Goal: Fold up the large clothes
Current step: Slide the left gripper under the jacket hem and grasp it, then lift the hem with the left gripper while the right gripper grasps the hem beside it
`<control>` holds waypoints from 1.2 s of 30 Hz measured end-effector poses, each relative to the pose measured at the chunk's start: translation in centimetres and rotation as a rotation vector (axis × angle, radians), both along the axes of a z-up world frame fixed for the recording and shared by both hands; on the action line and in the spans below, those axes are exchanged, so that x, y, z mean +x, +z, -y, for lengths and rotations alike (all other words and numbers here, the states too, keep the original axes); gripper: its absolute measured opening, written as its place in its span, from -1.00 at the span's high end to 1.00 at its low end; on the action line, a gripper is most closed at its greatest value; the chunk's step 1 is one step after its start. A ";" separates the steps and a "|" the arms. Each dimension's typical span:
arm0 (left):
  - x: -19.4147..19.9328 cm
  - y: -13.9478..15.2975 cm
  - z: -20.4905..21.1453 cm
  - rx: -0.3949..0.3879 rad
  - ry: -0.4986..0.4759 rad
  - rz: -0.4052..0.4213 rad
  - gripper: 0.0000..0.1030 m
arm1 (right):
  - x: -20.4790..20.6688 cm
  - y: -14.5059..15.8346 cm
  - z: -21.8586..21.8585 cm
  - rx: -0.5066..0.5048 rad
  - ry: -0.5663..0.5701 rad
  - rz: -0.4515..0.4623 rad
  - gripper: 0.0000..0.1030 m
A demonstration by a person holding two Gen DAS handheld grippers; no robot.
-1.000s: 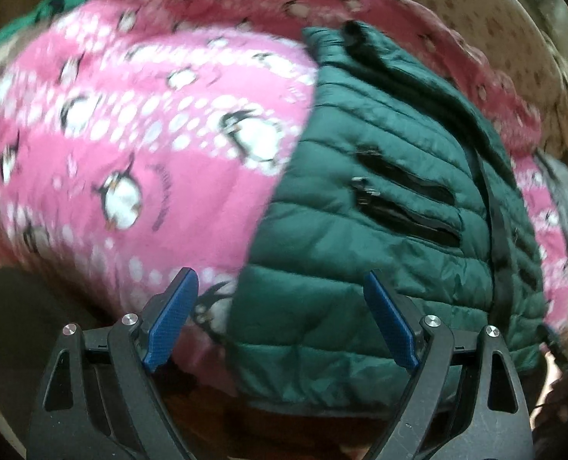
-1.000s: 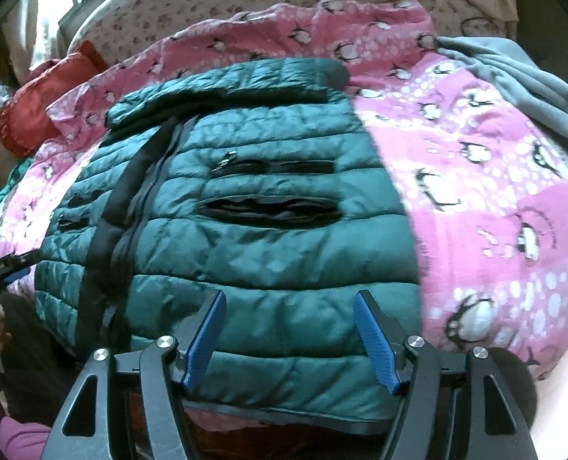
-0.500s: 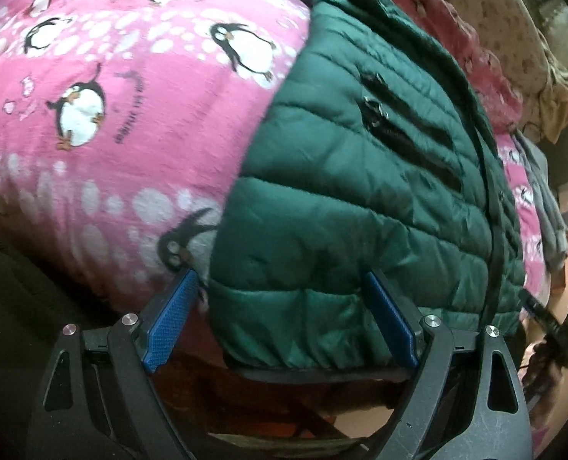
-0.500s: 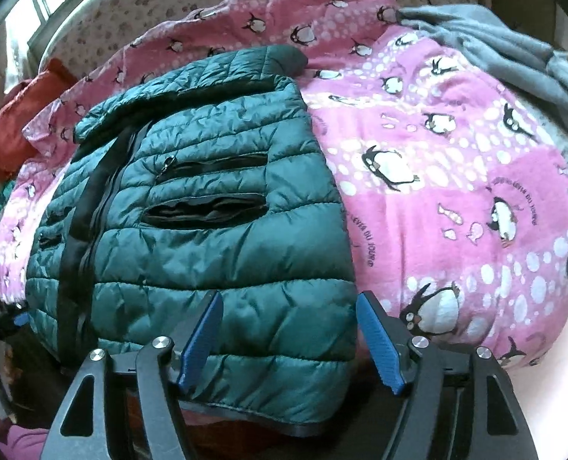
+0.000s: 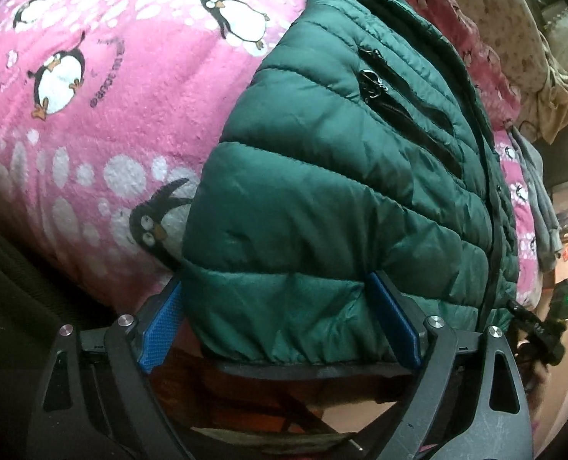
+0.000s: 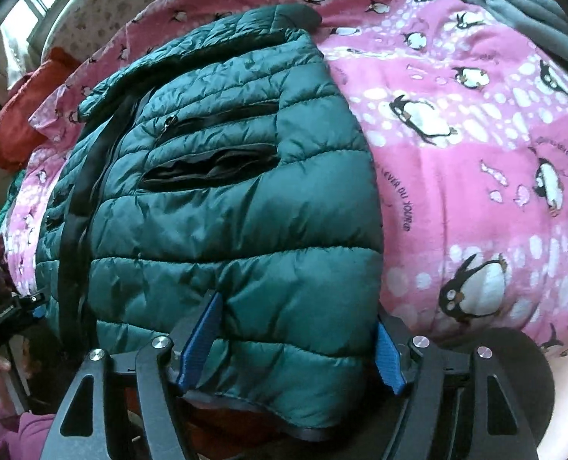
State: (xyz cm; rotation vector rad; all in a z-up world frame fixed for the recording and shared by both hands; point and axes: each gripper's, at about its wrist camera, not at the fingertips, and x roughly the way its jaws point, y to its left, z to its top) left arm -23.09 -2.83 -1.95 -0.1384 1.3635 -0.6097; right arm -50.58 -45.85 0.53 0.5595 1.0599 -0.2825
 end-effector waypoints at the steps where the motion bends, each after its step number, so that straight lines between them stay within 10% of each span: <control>1: 0.0 0.0 -0.1 -0.006 0.002 -0.005 -0.73 | -0.1 -0.4 0.2 0.018 -0.006 0.006 -0.35; 9: -1.2 2.9 -0.9 -0.017 0.000 0.066 0.65 | -0.4 1.7 -1.1 -0.051 0.069 0.105 0.70; 24: 4.7 13.9 2.0 -0.184 0.041 0.350 0.71 | 5.3 11.7 2.5 -0.061 0.029 0.437 0.75; 36: 15.8 16.4 10.0 -0.152 0.147 0.454 0.71 | 16.2 12.8 7.5 -0.151 -0.023 0.410 0.75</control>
